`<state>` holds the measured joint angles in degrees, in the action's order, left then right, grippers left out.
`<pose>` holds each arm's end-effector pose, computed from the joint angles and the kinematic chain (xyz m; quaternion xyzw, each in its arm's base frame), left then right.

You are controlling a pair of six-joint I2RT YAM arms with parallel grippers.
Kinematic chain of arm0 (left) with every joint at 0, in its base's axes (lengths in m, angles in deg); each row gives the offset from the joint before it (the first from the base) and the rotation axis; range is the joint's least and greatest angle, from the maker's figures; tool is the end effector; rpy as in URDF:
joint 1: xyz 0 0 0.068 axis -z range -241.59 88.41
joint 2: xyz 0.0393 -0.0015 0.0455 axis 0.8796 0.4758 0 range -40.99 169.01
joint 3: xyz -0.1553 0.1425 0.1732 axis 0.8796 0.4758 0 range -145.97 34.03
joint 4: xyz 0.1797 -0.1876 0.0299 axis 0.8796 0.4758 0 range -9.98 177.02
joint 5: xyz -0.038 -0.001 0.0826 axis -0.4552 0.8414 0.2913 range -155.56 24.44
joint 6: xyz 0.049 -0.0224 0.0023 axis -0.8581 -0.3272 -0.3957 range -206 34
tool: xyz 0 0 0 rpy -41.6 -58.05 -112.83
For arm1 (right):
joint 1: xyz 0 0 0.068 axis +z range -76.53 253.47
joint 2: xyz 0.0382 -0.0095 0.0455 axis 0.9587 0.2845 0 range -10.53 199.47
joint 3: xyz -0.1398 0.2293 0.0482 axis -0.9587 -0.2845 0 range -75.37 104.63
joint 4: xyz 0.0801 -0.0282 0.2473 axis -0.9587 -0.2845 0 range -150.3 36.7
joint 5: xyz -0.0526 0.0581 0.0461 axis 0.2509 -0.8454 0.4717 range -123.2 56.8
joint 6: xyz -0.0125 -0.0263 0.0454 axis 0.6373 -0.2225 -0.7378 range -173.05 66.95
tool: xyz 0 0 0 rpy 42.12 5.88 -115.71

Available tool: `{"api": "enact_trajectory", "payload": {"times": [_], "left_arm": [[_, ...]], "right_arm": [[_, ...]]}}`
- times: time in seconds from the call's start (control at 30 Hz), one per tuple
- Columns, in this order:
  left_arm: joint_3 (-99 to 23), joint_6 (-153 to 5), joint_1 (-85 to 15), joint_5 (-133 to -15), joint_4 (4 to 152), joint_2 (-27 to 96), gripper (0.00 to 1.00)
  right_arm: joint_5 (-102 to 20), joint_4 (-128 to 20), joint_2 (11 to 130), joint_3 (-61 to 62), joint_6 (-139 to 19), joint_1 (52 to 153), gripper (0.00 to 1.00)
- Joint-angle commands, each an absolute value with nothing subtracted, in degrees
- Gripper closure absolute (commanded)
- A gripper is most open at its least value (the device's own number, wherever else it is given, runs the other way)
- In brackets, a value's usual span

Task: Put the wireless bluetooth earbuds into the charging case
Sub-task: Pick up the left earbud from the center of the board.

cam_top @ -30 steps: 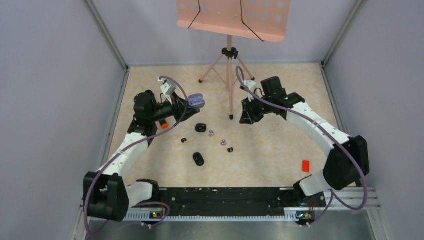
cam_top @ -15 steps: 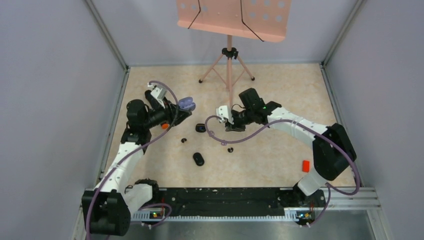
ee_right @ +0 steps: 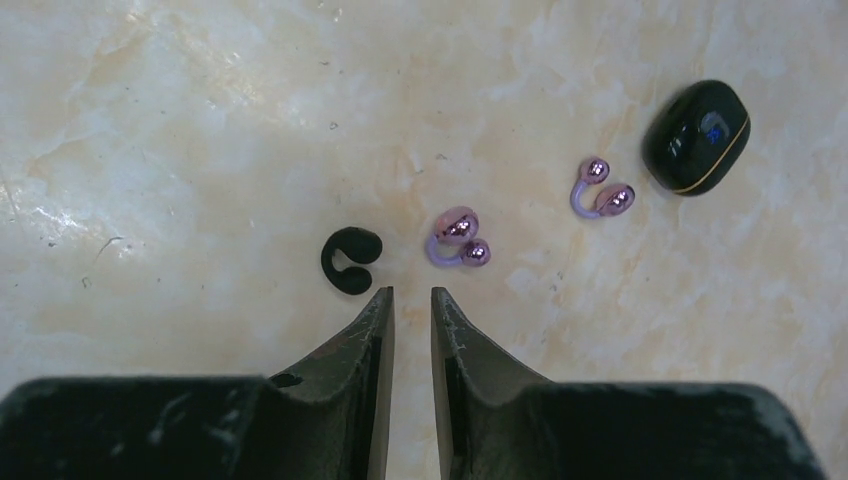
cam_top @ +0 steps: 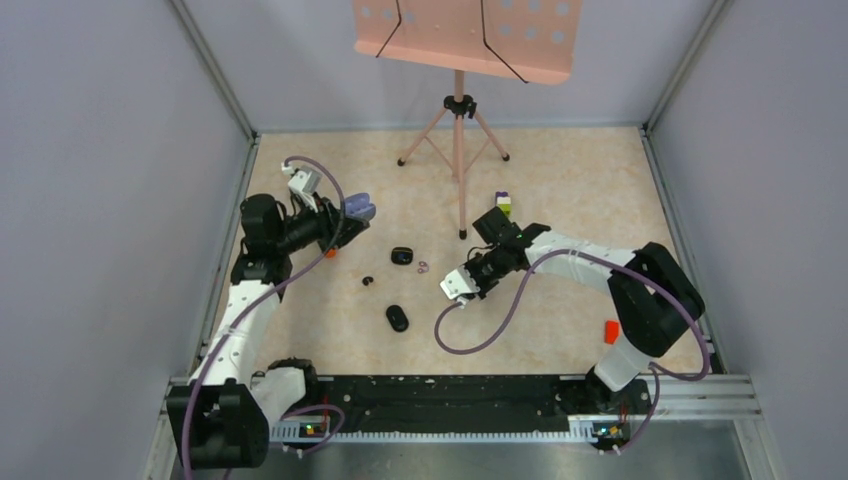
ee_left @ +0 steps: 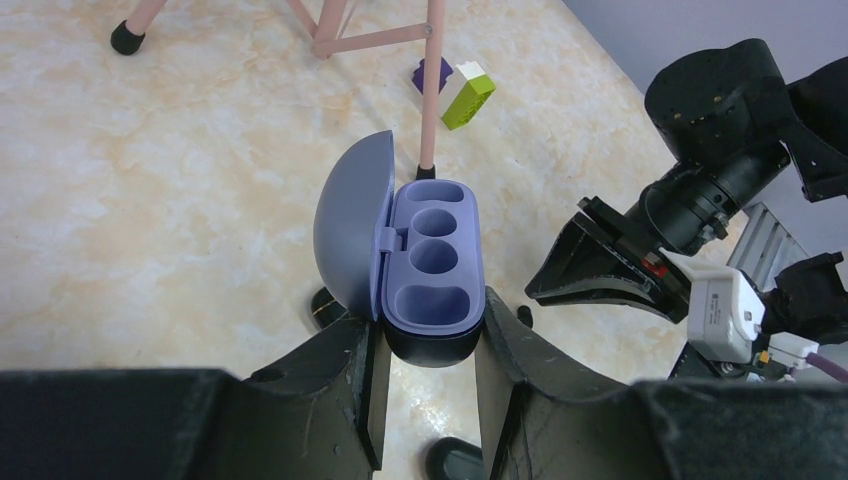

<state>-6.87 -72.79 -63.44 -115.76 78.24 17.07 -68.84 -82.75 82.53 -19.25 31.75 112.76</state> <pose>0.2264 -0.0201 0.2970 0.1605 0.7478 -0.3900 0.5128 0.2246 0.2106 0.1836 -0.8525 0.3815 0.2009 0.2955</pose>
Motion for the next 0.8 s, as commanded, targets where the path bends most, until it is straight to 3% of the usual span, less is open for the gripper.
{"api": "enact_trajectory", "payload": {"times": [0.0, 0.77], "left_arm": [[-9.67, -74.45, -64.24, -116.35, 79.26, 17.49, 1.0], [-9.23, -74.59, -65.8, -116.1, 81.37, 16.84, 1.0]], "right_arm": [[-71.37, -81.11, 83.9, -18.91, 37.06, 114.88, 0.8], [-68.26, -77.59, 89.29, -17.13, 37.65, 116.64, 0.73]]}}
